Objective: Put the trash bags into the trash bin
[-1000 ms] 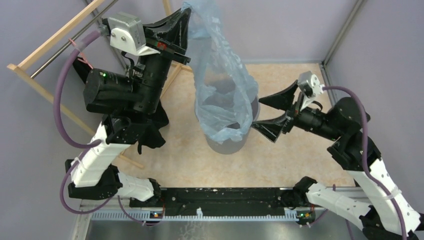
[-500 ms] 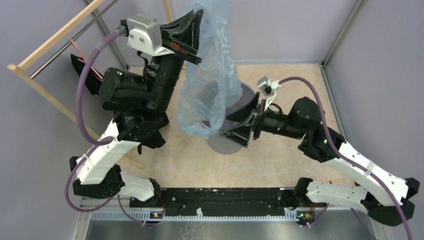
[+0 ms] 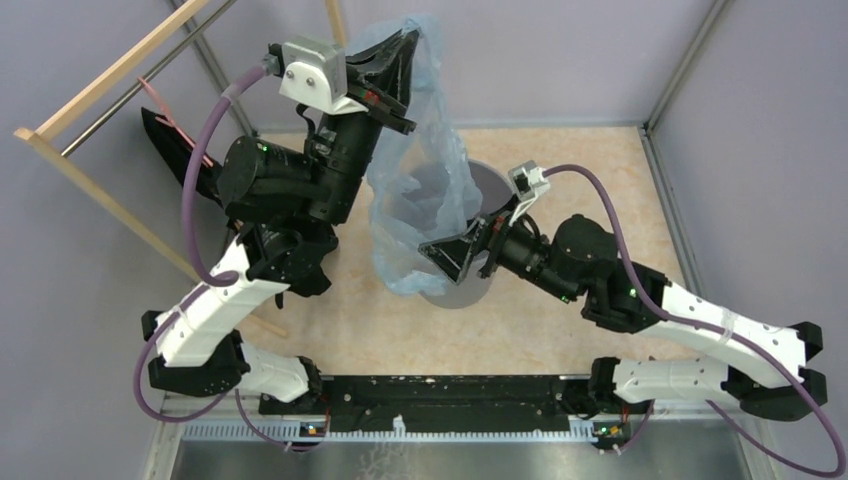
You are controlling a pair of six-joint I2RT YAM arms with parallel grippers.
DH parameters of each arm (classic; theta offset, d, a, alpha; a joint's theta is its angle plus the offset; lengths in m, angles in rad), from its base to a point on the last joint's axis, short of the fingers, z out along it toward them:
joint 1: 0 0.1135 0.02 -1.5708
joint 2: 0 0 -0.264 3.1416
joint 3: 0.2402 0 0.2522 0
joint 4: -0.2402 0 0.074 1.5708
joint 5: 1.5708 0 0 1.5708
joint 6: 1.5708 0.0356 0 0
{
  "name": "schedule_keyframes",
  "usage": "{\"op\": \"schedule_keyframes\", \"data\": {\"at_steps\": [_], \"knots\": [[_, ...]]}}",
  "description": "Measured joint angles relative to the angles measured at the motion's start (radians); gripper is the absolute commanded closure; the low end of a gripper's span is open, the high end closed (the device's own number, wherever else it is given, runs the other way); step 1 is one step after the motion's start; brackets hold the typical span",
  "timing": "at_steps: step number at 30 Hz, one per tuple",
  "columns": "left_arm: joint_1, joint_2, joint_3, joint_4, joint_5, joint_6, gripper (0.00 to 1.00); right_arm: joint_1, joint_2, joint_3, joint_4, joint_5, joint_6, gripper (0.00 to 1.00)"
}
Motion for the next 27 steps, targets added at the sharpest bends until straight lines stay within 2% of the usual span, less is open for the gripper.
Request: {"op": "schedule_keyframes", "data": {"at_steps": [1,4,6,10,14,18,23,27], "knots": [[0.0,0.0,0.0,0.0,-0.003,-0.004,1.0,0.0,0.005,0.0,0.003,0.035,0.005,0.21],[0.0,-0.01,-0.013,-0.004,-0.007,-0.024,1.0,0.0,0.042,0.014,0.015,0.096,-0.003,0.77],[0.0,-0.018,-0.014,-0.028,-0.006,-0.044,1.0,0.0,0.072,0.035,0.023,0.113,-0.015,0.99],[0.0,-0.038,0.0,-0.131,0.021,-0.1,1.0,0.0,0.085,0.088,0.005,0.123,-0.047,1.0],[0.0,-0.065,0.025,-0.278,0.096,-0.177,1.0,-0.018,0.056,0.207,-0.08,0.11,-0.046,1.0],[0.0,-0.098,0.033,-0.394,0.149,-0.246,1.0,-0.134,-0.018,0.276,-0.148,0.003,-0.003,1.0],[0.0,-0.122,-0.012,-0.438,0.183,-0.315,1.0,-0.218,-0.099,0.275,-0.228,-0.065,0.02,1.0],[0.0,-0.117,-0.077,-0.441,0.19,-0.343,1.0,-0.278,-0.085,0.243,-0.232,-0.112,-0.005,1.0]]}}
